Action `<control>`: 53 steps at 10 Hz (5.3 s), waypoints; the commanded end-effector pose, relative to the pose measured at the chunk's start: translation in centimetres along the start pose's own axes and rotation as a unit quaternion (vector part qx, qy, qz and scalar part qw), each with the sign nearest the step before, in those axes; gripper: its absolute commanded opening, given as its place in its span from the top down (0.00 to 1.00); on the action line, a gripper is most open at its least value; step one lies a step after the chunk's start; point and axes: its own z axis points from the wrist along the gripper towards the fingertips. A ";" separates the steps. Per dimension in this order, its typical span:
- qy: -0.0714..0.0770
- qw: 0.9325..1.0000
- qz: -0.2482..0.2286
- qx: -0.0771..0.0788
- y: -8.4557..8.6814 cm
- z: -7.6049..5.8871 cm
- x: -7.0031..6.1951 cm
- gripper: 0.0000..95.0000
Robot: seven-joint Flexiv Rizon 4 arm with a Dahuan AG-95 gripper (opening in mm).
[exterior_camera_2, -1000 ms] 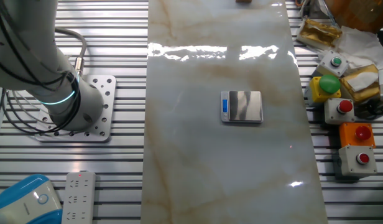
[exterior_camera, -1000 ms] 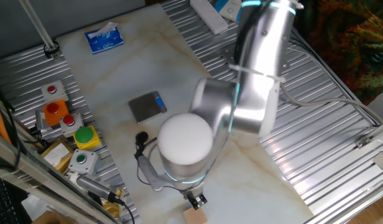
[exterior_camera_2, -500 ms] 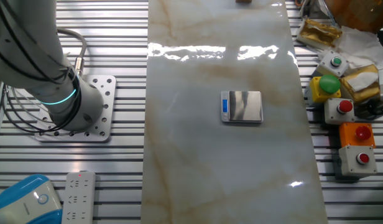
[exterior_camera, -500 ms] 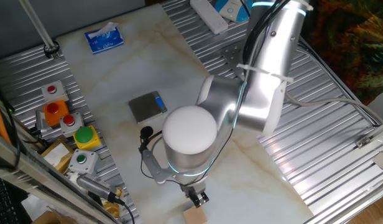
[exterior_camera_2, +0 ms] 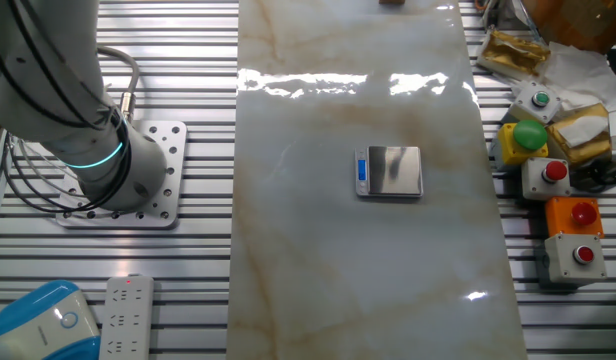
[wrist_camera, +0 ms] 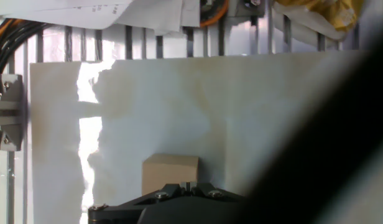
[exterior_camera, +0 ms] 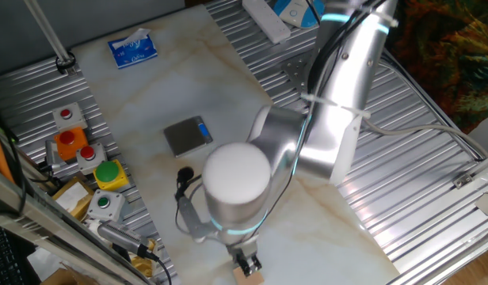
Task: Place the block on the scale
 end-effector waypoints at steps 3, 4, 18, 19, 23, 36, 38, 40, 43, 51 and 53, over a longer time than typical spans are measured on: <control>-0.004 1.000 0.000 -0.002 -0.3 -0.2 0.3 1.00; -0.004 1.000 0.000 -0.001 -0.3 -0.2 0.3 1.00; 0.004 0.993 -0.116 -0.005 -0.4 -0.3 0.4 1.00; 0.002 0.993 -0.117 -0.005 -0.4 -0.3 0.4 1.00; 0.002 0.992 -0.123 -0.005 -0.4 -0.3 0.4 1.00; 0.001 0.999 -0.016 -0.028 0.4 0.7 3.6 1.00; 0.005 1.000 0.003 -0.024 0.7 1.1 4.4 1.00; 0.006 1.000 0.001 -0.020 0.7 1.3 4.6 1.00; 0.008 1.000 -0.015 -0.020 0.7 1.3 4.4 0.00; 0.007 1.000 -0.019 -0.018 0.6 1.4 2.4 0.00; 0.008 1.000 -0.012 -0.016 1.2 2.5 1.7 0.00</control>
